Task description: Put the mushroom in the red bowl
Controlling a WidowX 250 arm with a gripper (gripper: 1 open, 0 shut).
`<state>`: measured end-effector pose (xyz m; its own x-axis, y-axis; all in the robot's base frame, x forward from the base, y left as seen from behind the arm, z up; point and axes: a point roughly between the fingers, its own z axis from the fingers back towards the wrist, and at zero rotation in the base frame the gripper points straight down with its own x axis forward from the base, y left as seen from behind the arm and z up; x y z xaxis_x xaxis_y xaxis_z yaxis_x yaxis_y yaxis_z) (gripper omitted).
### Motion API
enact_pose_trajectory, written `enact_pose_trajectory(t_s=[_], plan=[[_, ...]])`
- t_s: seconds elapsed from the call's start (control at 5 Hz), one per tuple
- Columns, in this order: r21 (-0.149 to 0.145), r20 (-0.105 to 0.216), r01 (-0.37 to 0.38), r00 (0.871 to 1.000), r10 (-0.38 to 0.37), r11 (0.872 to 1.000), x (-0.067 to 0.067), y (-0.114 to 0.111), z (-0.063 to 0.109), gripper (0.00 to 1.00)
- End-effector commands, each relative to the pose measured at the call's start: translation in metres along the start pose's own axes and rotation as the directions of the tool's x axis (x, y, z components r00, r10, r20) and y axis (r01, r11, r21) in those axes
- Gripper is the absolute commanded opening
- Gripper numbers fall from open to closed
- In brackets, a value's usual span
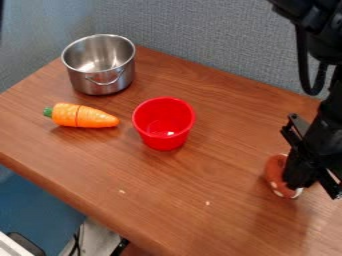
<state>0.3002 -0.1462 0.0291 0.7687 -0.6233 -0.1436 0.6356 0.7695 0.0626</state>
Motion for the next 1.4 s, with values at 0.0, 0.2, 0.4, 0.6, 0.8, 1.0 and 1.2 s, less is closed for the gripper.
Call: enact_pose_trajectory(t_s=[0.0, 0.2, 0.4, 0.6, 0.8, 1.0, 1.2], plan=[[0.029, 0.049, 0.000, 0.999, -0.001, 1.000, 0.003, 0.016, 0.018, 0.00], [0.037, 0.052, 0.010, 0.999, -0.011, 0.999, 0.003, 0.019, 0.021, 0.00], [0.044, 0.056, 0.017, 0.998, -0.019, 0.999, 0.003, 0.021, 0.024, 0.00], [0.051, 0.059, 0.020, 0.998, -0.023, 0.998, 0.003, 0.024, 0.028, 0.00], [0.057, 0.060, 0.021, 0.998, -0.024, 0.998, 0.003, 0.025, 0.030, 0.00], [0.062, 0.060, 0.022, 0.998, -0.025, 0.998, 0.004, 0.027, 0.032, 0.00], [0.065, 0.062, 0.023, 0.998, -0.028, 0.998, 0.004, 0.028, 0.032, 0.00]])
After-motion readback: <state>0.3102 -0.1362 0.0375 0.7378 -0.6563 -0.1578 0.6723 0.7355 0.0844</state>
